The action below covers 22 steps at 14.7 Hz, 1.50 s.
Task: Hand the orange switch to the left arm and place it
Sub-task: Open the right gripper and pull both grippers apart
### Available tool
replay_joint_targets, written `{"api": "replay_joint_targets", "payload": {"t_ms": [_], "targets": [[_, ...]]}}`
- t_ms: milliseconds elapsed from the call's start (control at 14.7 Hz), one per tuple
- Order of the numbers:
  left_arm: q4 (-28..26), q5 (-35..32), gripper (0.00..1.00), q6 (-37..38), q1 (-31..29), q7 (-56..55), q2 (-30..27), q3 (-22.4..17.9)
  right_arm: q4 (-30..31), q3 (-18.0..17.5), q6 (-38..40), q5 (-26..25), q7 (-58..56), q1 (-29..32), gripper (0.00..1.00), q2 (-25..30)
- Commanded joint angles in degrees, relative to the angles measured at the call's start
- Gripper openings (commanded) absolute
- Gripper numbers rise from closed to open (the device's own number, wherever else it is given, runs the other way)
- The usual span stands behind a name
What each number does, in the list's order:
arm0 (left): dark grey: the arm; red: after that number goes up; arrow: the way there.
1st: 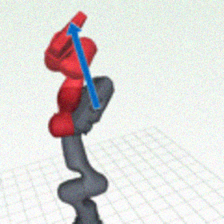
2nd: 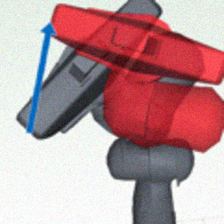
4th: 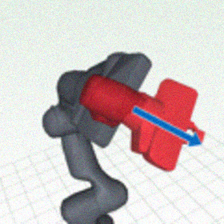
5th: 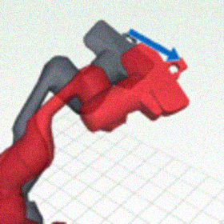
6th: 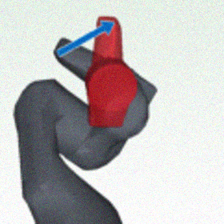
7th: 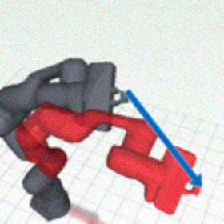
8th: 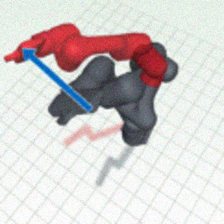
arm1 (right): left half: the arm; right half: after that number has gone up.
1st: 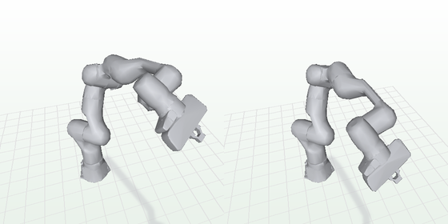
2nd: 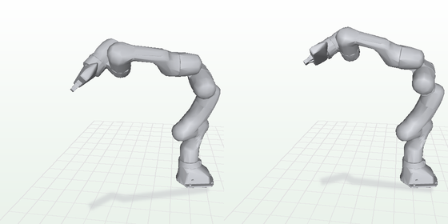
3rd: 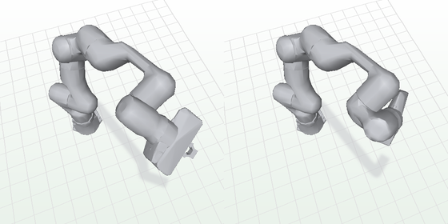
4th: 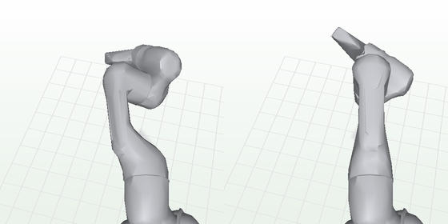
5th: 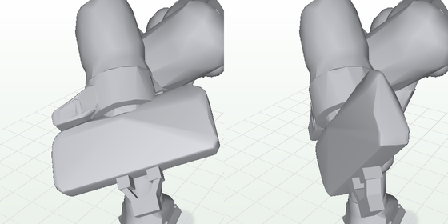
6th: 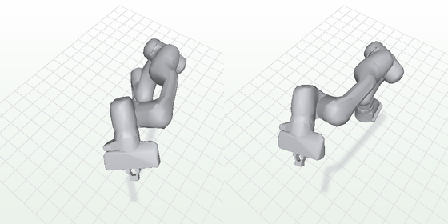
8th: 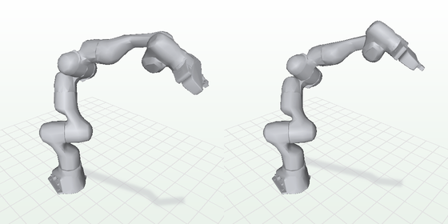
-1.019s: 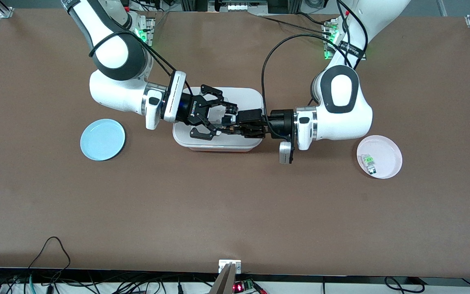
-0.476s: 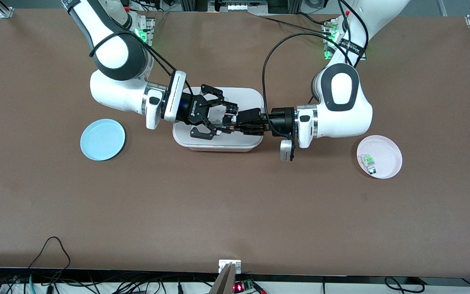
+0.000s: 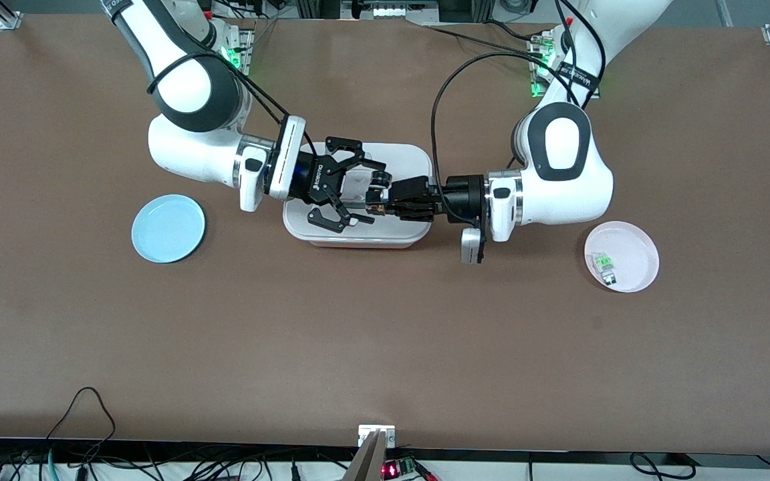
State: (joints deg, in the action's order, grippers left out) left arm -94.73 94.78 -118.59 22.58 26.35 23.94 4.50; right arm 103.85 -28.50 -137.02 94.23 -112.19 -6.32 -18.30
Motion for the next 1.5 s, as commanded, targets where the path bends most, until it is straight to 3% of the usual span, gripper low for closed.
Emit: {"api": "replay_joint_targets", "payload": {"t_ms": [0, 340, 748, 1019, 1223, 1427], "targets": [[-1.9, 1.5, 0.00, -0.2, -0.8, 0.6, -1.8, 0.4, 0.5, 0.0, -1.0, 1.3, -0.6, 0.4, 1.00, 0.7], [-1.0, -1.2, 0.00, 1.1, -2.5, 0.9, -1.6, -0.1, 2.2, 0.2, -0.7, 0.8, -0.7, 3.2, 1.00, 1.4], [3.0, -24.8, 0.00, 6.1, -6.6, 1.0, -1.1, -0.2, 6.8, 0.4, -0.7, -6.7, 0.7, 7.5, 1.00, 3.4], [4.7, -41.5, 0.00, 9.4, -8.7, 2.0, -1.1, -0.2, 9.5, 2.0, -1.1, -16.2, 13.4, 9.0, 1.00, 4.4], [5.3, -54.9, 0.00, 12.9, -10.9, 8.2, -1.1, -0.2, 9.2, 7.3, -1.1, -26.5, 30.0, 9.2, 1.00, 5.3], [5.3, -66.5, 0.00, 15.1, -14.0, 17.9, -1.1, -0.2, 8.4, 10.6, -0.7, -45.6, 49.0, 9.2, 1.00, 6.7]]}}
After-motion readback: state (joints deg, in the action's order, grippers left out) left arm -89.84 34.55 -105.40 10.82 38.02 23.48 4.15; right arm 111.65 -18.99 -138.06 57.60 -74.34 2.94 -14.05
